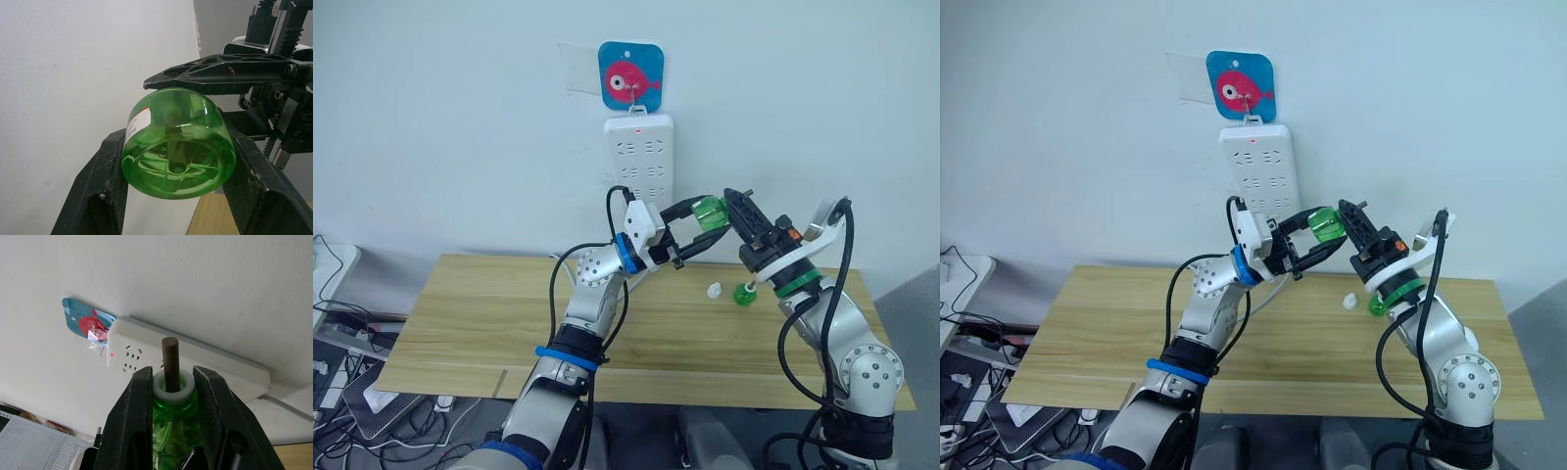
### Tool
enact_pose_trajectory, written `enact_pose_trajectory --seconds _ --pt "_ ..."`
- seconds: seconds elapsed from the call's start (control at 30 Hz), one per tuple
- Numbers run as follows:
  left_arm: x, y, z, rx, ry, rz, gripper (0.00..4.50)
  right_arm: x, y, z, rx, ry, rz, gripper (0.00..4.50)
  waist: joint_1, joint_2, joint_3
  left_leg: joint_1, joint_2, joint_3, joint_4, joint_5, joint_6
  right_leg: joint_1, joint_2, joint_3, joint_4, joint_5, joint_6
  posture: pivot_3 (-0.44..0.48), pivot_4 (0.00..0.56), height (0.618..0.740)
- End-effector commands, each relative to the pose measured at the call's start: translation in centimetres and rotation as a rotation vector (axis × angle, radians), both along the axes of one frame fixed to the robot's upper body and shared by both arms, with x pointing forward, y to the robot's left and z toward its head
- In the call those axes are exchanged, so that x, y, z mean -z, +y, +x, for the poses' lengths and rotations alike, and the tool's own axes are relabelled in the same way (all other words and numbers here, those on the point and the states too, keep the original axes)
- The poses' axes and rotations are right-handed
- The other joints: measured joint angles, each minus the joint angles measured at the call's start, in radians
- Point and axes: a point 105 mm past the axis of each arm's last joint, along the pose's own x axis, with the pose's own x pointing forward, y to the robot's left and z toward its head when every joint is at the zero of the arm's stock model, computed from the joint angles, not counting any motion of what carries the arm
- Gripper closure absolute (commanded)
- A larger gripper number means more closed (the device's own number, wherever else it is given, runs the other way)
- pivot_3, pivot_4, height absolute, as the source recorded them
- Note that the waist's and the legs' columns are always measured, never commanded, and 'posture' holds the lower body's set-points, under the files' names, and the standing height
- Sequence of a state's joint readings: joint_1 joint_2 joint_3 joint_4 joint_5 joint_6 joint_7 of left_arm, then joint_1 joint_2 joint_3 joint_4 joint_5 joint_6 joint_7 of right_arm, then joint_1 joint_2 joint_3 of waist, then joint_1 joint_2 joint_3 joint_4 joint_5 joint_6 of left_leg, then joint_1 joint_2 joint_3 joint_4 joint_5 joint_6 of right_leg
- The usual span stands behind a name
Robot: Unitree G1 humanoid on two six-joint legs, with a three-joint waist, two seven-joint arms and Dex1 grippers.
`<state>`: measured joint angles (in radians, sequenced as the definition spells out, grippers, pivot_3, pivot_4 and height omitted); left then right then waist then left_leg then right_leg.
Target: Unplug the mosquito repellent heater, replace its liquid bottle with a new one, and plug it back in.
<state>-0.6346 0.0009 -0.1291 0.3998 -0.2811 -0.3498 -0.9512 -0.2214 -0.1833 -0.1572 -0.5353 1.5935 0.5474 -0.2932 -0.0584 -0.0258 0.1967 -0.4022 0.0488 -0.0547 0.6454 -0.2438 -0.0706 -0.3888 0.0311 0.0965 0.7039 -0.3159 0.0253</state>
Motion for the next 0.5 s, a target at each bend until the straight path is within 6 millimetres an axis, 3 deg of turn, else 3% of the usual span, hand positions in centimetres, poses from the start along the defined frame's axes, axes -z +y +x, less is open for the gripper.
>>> enact_pose_trajectory --seconds 0.03,0.13,0.37,0.47,0.5 --pt "-1.7 0.2 -0.2 -0.003 -0.041 -0.055 2.27 -0.9 0.4 -0.9 -0.026 -0.043 0.008 3.65 0.000 0.000 0.000 0.000 0.000 0.000 0.000 0.000 0.000 0.000 0.000 0.000 0.000 0.000 0.000 -0.034 0.149 0.740" --pt "-1.6 0.1 -0.1 -0.009 -0.041 -0.042 2.27 -0.6 0.4 -0.7 -0.020 -0.034 -0.018 3.65 0.000 0.000 0.000 0.000 0.000 0.000 0.000 0.000 0.000 0.000 0.000 0.000 0.000 0.000 0.000 -0.034 0.149 0.740" --pt "-1.3 0.2 0.5 -0.001 0.034 -0.032 2.27 1.6 -1.1 -1.2 0.008 0.017 -0.147 1.20 0.001 0.000 0.000 0.000 0.000 0.000 0.000 0.000 0.000 0.000 0.000 0.000 -0.001 0.000 0.000 -0.037 0.157 0.740" --pt "-0.8 0.3 0.5 0.029 0.061 0.002 2.27 3.9 -2.9 -2.5 -0.004 0.087 -0.315 0.09 0.004 0.000 0.000 -0.001 0.000 0.000 0.000 0.000 0.000 0.000 0.000 -0.001 -0.002 0.000 0.000 -0.052 0.172 0.740" --pt "-0.4 0.3 0.3 0.053 0.068 0.026 2.27 5.0 -3.9 -3.1 -0.011 0.127 -0.408 0.03 0.005 0.000 0.000 -0.002 0.000 0.000 0.000 0.000 0.000 0.000 0.000 -0.001 -0.003 0.000 0.000 -0.054 0.176 0.740"
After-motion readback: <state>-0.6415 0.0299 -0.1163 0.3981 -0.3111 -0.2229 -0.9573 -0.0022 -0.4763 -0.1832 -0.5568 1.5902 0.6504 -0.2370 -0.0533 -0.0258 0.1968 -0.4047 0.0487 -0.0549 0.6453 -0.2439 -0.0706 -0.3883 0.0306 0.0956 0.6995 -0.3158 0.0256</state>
